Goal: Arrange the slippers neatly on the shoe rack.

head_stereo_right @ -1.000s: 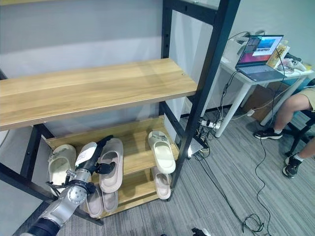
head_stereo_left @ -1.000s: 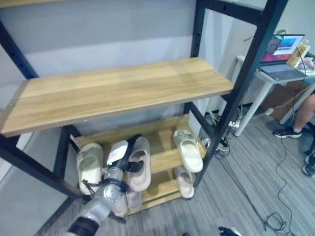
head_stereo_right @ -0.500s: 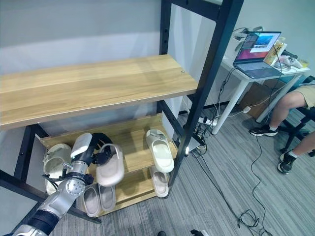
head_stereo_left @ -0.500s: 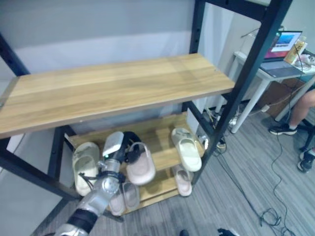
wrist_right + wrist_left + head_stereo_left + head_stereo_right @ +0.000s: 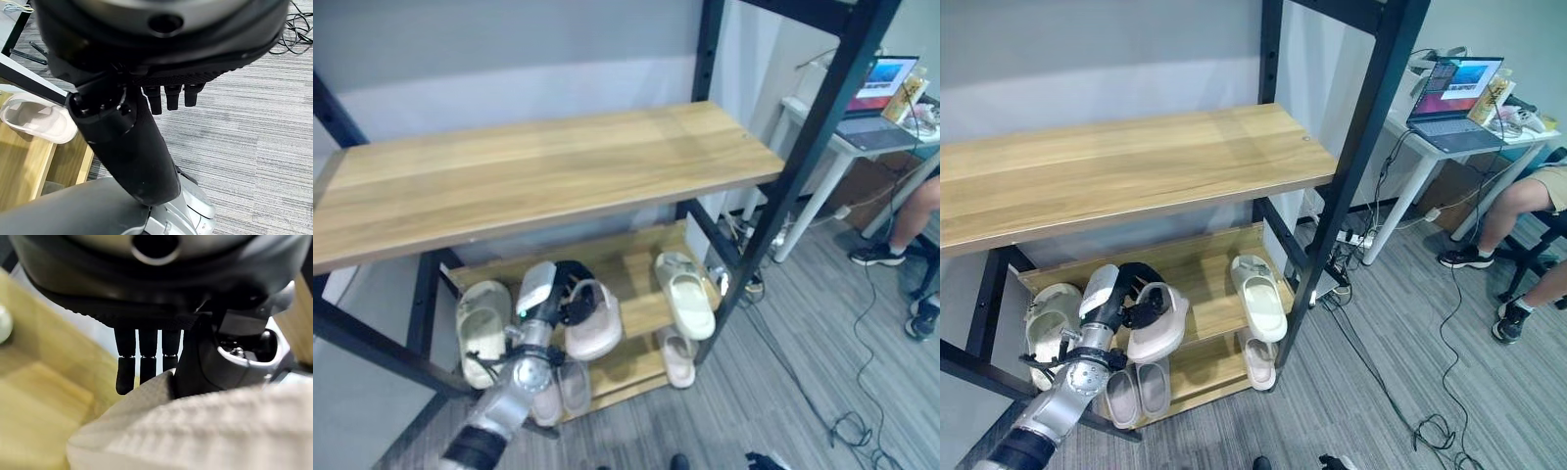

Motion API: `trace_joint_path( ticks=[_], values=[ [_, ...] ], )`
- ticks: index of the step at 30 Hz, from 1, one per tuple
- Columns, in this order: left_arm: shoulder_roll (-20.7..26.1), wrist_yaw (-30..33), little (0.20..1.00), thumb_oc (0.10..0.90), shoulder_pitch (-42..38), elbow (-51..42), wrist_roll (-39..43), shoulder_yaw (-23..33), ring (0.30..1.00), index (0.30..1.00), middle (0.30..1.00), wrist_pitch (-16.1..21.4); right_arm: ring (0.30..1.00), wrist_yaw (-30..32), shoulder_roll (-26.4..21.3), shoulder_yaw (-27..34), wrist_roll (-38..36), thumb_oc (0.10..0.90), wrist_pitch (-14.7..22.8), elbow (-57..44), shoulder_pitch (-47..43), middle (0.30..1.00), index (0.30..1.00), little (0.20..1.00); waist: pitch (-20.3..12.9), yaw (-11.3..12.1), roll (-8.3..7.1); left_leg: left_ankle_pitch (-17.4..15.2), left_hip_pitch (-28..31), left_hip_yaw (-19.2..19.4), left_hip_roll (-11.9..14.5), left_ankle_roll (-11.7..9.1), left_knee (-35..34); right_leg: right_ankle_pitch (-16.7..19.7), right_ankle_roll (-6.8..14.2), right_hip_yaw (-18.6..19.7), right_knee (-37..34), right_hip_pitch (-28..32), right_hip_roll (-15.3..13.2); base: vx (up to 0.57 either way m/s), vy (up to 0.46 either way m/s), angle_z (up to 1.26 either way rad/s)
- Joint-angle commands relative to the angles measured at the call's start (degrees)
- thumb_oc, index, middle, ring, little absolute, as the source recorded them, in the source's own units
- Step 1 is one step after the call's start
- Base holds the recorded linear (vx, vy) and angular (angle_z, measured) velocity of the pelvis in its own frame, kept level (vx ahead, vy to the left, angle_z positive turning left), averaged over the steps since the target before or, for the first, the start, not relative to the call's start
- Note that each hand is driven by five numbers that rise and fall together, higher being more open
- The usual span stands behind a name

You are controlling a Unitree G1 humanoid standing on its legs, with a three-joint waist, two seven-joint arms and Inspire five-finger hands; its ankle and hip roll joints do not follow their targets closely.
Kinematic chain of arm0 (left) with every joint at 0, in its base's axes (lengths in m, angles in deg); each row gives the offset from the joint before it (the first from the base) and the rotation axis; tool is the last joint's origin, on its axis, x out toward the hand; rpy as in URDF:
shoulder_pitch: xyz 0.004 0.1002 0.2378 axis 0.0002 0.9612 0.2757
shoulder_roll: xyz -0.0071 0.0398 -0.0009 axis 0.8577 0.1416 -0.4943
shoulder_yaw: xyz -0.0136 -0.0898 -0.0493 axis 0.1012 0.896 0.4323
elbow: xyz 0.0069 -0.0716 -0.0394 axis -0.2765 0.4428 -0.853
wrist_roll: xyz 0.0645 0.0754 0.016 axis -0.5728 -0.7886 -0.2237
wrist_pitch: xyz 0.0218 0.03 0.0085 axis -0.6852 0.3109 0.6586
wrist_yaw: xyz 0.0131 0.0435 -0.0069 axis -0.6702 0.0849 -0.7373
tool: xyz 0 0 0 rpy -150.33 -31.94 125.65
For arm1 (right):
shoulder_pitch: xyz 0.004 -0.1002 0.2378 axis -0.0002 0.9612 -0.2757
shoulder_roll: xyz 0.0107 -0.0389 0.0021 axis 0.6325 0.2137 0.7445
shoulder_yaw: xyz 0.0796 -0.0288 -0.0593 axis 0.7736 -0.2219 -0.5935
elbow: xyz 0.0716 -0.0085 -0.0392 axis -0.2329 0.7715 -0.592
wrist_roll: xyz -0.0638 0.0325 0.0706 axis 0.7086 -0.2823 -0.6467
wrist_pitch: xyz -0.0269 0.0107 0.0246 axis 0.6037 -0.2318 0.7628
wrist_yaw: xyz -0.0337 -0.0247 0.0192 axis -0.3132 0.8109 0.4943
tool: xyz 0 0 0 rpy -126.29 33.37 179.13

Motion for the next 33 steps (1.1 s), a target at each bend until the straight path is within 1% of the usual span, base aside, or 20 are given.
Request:
trace_joint_path(
  ticks=[1, 3, 4, 6, 7, 8, 11, 14, 20, 21, 23, 24, 25, 26, 28, 29, 30, 31, 32, 33],
  values=[
    [0.68, -1.37, 0.300, 0.400, -6.75, -5.66, 5.37, 0.87, 0.300, 0.300, 0.300, 8.49, 0.900, 0.54, 0.78, -0.73, -1.00, 0.800, 1.49, -0.11, -2.57, 0.900, 0.900, 0.900, -1.66, 0.43, 0.26, -3.31, 0.37, -2.42, -0.62, -1.56, -0.12, -7.31, 4.03, -0.23, 0.44, 4.26, -1.61, -0.05, -0.027, 0.20],
    [0.78, -4.55, 0.300, 0.400, -3.40, -11.29, 10.73, 0.36, 0.300, 0.300, 0.300, 10.13, 0.900, 0.70, 0.83, -0.30, -1.31, 0.800, 1.35, 0.58, -2.95, 0.900, 0.900, 0.900, -1.47, 1.15, 0.56, -2.62, 0.13, -2.86, -0.60, -1.54, -0.12, -6.99, 3.86, -0.79, 0.44, 4.22, -1.50, -0.04, -0.022, 0.13],
    [0.81, -4.61, 0.300, 0.400, -3.31, -11.37, 10.77, 0.38, 0.300, 0.300, 0.300, 10.08, 0.900, 0.70, 0.84, -0.32, -1.31, 0.800, 1.35, 0.60, -2.91, 0.900, 0.900, 0.900, -1.52, 1.11, 0.55, -2.97, 0.31, -2.90, -0.61, -1.55, -0.12, -7.30, 3.89, -0.82, 0.44, 4.41, -1.51, -0.03, -0.019, 0.05],
    [1.23, -8.58, 0.300, 0.400, 0.22, -15.92, 16.44, 0.00, 0.300, 0.300, 0.300, 10.57, 0.900, 0.87, 0.90, 0.04, -1.59, 0.800, 1.27, 1.13, -3.32, 0.900, 0.900, 0.900, -1.36, 1.81, 0.86, -2.24, -0.03, -3.32, -0.57, -1.61, -0.12, -7.07, 3.73, -1.44, 0.44, 4.44, -1.35, -0.03, -0.028, 0.08],
    [1.26, -8.64, 0.300, 0.400, 0.33, -16.01, 16.49, 0.04, 0.300, 0.300, 0.300, 10.52, 0.900, 0.87, 0.91, 0.00, -1.59, 0.800, 1.28, 1.15, -3.27, 0.900, 0.900, 0.900, -1.41, 1.76, 0.85, -2.58, 0.16, -3.37, -0.58, -1.62, -0.12, -7.38, 3.75, -1.48, 0.44, 4.64, -1.36, -0.05, -0.035, 0.13],
    [1.54, -11.17, 0.300, 0.400, 1.88, -17.82, 19.99, -0.68, 0.300, 0.300, 0.300, 10.33, 0.900, 0.97, 0.80, 0.08, -1.63, 0.800, 1.15, 1.32, -3.50, 0.900, 0.900, 0.900, -1.25, 2.20, 1.04, -1.96, -0.21, -3.62, -0.50, -1.66, -0.12, -7.15, 3.69, -1.72, 0.44, 4.55, -1.32, -0.02, -0.018, 0.12],
    [1.62, -13.42, 0.300, 0.400, 3.80, -18.89, 23.06, -1.24, 0.300, 0.300, 0.300, 9.82, 0.900, 0.90, 0.72, -0.01, -1.54, 0.800, 1.07, 1.27, -3.40, 0.900, 0.900, 0.900, -1.25, 2.47, 1.21, -2.09, -0.10, -3.99, -0.44, -1.71, -0.12, -7.54, 3.67, -2.23, 0.44, 4.86, -1.26, -0.04, -0.027, 0.08],
    [2.10, -15.32, 0.300, 0.400, 5.16, -17.73, 24.64, -3.13, 0.300, 0.300, 0.300, 8.65, 0.900, 0.92, 0.63, -0.10, -1.67, 0.800, 0.98, 1.70, -3.79, 0.900, 0.900, 0.900, -0.98, 3.06, 1.59, -1.77, -0.17, -4.70, -0.34, -1.77, -0.12, -7.73, 3.54, -2.75, 0.44, 4.95, -1.09, -0.04, -0.027, 0.16],
    [2.08, -16.64, 0.300, 0.400, 5.74, -14.35, 23.99, -5.72, 0.300, 0.300, 0.300, 7.47, 0.900, 1.31, 0.24, -0.12, -2.32, 0.800, 1.18, 1.34, -3.96, 0.900, 0.900, 0.900, 0.17, 3.49, 2.01, -1.29, -0.67, -5.61, -0.24, -1.74, -0.09, -7.99, 3.26, -3.33, 0.44, 4.81, -0.62, -0.05, -0.011, 0.05],
    [2.80, -16.06, 0.300, 0.400, 4.52, -13.01, 23.16, -6.61, 0.300, 0.300, 0.300, 7.25, 0.900, 1.85, -0.32, 0.01, -3.20, 0.800, 1.27, 0.52, -5.10, 0.900, 0.900, 0.900, 3.56, 3.47, 2.06, -0.80, -2.79, -6.04, 0.08, -1.70, 1.31, -7.91, 2.92, -3.63, 2.44, 2.58, -0.68, -0.32, -0.026, 0.09],
    [3.30, -14.75, 0.300, 0.400, 1.51, -11.47, 22.67, -7.65, 0.300, 0.300, 0.300, 7.38, 0.900, 3.01, -1.22, -0.04, -4.59, 0.800, 1.65, -0.98, -7.60, 0.900, 0.900, 0.900, 8.36, 3.28, 2.21, -1.47, -8.46, -6.82, 0.24, -1.68, 6.01, -9.09, 2.30, -4.01, 7.96, -3.44, -1.10, -0.41, -0.017, 0.17],
    [3.28, -14.74, 0.300, 0.400, 1.42, -11.41, 22.67, -7.68, 0.300, 0.300, 0.300, 7.41, 0.900, 3.00, -1.23, -0.01, -4.60, 0.800, 1.65, -0.96, -7.64, 0.900, 0.900, 0.900, 8.22, 3.26, 2.23, -1.55, -8.77, -6.86, 0.23, -1.68, 6.22, -9.17, 2.30, -4.03, 8.14, -3.72, -1.12, -0.46, -0.029, 0.12],
    [3.94, -13.38, 0.300, 0.400, -0.95, -10.53, 21.65, -7.96, 0.300, 0.300, 0.300, 7.76, 0.900, 4.21, -1.84, 0.35, -6.18, 0.800, 2.20, -2.80, -9.62, 0.900, 0.900, 0.900, 11.58, 3.15, 2.20, -1.83, -15.10, -7.22, -0.14, -1.85, 11.09, -9.15, 1.75, -4.49, 12.80, -9.94, -1.63, -0.39, -0.041, 0.09],
    [3.88, -12.63, 0.300, 0.400, -2.22, -10.12, 21.27, -7.92, 0.300, 0.300, 0.300, 7.85, 0.900, 4.75, -2.19, 0.37, -6.78, 0.800, 2.47, -3.74, -10.55, 0.900, 0.900, 0.900, 12.59, 3.19, 2.28, -1.95, -18.47, -7.48, -0.51, -1.85, 13.82, -9.37, 1.45, -4.58, 15.57, -13.24, -1.88, -0.49, -0.034, 0.14],
    [3.57, -10.95, 0.300, 0.400, -3.91, -9.81, 20.12, -7.34, 0.300, 0.300, 0.300, 8.11, 0.900, 6.04, -3.02, 0.79, -7.42, 0.800, 2.80, -5.95, -11.86, 0.900, 0.900, 0.900, 11.69, 3.40, 2.82, -2.97, -25.75, -7.91, -0.47, -1.20, 18.45, -10.86, 0.91, -4.29, 21.08, -20.98, -1.96, -0.25, 0.015, 0.01],
    [3.64, -9.76, 0.300, 0.400, -4.85, -9.83, 19.33, -6.94, 0.300, 0.300, 0.300, 8.34, 0.900, 6.70, -3.57, 1.02, -7.61, 0.800, 3.23, -7.63, -12.59, 0.900, 0.900, 0.900, 12.37, 3.42, 2.83, -3.07, -28.26, -7.93, -0.30, -0.83, 20.48, -11.24, 0.79, -4.20, 23.33, -23.67, -2.08, -0.19, 0.031, -0.17],
    [3.33, -8.80, 0.300, 0.400, -6.05, -9.60, 18.56, -6.93, 0.300, 0.300, 0.300, 8.61, 0.900, 7.20, -4.08, 1.07, -7.52, 0.800, 3.42, -9.09, -13.18, 0.900, 0.900, 0.900, 12.08, 3.47, 2.76, -3.73, -31.99, -7.63, 0.12, -0.55, 23.62, -12.00, 0.63, -3.78, 26.41, -27.47, -2.40, -0.13, 0.024, -0.16],
    [3.32, -8.79, 0.300, 0.400, -6.08, -9.57, 18.55, -6.95, 0.300, 0.300, 0.300, 8.63, 0.900, 7.19, -4.09, 1.09, -7.52, 0.800, 3.41, -9.10, -13.18, 0.900, 0.900, 0.900, 11.86, 3.51, 2.76, -3.82, -32.34, -7.61, 0.12, -0.54, 23.82, -12.08, 0.63, -3.74, 26.60, -27.83, -2.40, -0.19, 0.049, -0.20],
    [3.40, -5.91, 0.300, 0.400, -9.36, -9.68, 16.65, -6.14, 0.300, 0.300, 0.300, 9.01, 0.900, 9.16, -5.61, 1.89, -7.56, 0.800, 4.10, -12.81, -14.76, 0.900, 0.900, 0.900, 12.93, 3.12, 2.75, -5.62, -39.43, -6.91, 0.40, 0.08, 30.78, -13.84, 0.37, -3.14, 33.04, -34.88, -3.28, -0.20, 0.045, -0.18],
    [3.59, -4.59, 0.300, 0.400, -10.80, -9.95, 15.53, -5.72, 0.300, 0.300, 0.300, 8.97, 0.900, 10.03, -6.19, 2.31, -7.54, 0.800, 4.39, -14.66, -15.28, 0.900, 0.900, 0.900, 12.73, 2.97, 2.62, -6.43, -43.38, -6.80, 0.54, 0.25, 34.26, -14.53, 0.19, -2.84, 36.24, -38.63, -3.61, -0.25, 0.057, -0.22]
  ],
)
